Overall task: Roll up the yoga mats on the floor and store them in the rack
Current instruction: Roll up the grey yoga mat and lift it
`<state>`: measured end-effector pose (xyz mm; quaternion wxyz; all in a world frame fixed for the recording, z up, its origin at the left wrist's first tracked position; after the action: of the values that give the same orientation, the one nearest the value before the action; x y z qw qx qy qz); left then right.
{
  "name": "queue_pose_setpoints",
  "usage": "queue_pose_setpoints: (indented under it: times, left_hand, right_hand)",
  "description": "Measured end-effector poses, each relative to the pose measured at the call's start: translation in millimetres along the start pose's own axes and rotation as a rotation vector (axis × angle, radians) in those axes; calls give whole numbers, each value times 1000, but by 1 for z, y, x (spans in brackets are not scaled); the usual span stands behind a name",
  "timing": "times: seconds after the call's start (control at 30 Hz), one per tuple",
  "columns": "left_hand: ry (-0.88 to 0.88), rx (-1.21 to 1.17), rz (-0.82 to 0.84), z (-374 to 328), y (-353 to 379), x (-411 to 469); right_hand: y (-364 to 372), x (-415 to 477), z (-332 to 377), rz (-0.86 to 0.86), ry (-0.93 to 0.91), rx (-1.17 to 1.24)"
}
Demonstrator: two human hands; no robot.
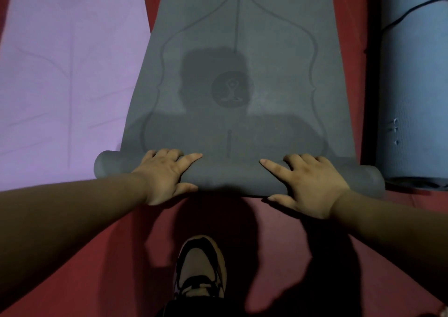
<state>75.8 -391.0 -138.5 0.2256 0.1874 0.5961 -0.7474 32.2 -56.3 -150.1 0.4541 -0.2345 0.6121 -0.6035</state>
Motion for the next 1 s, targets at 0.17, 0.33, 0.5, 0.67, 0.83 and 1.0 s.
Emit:
queue_pose_setpoints:
  times: [0.17, 0.33, 0.5, 0.67, 0.83, 1.0]
  left_hand:
    - [-44, -83, -58, 0, 4, -5]
    - [-72, -64, -91, -1, 11, -11]
    - [-55, -47, -37, 2, 0, 1]
    - [-51, -65, -12, 2, 0, 2]
    - [-40, -58, -36, 3, -2, 6]
    - [-13, -76, -69, 5, -12, 7]
  right_hand:
    - [-8, 10, -13, 47, -18, 84]
    - [-8, 13, -18, 54, -25, 119]
    - [-9, 10, -11, -21, -25, 9]
    - [-1, 11, -1, -51, -1, -38]
    - [-8, 16, -6, -17, -16, -26]
    - [-16, 20, -13, 24, -30, 12]
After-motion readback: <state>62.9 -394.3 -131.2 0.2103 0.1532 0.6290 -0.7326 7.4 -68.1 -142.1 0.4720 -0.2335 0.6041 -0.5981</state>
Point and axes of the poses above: each hand's wrist, its own x-axis towards the middle knuckle, its own y-axis out of the palm, z = x × y, the point moved 4 cm from there along x, towards the middle knuckle, and after that the axes turned 15 degrees about -y, right-handed, at the moved point
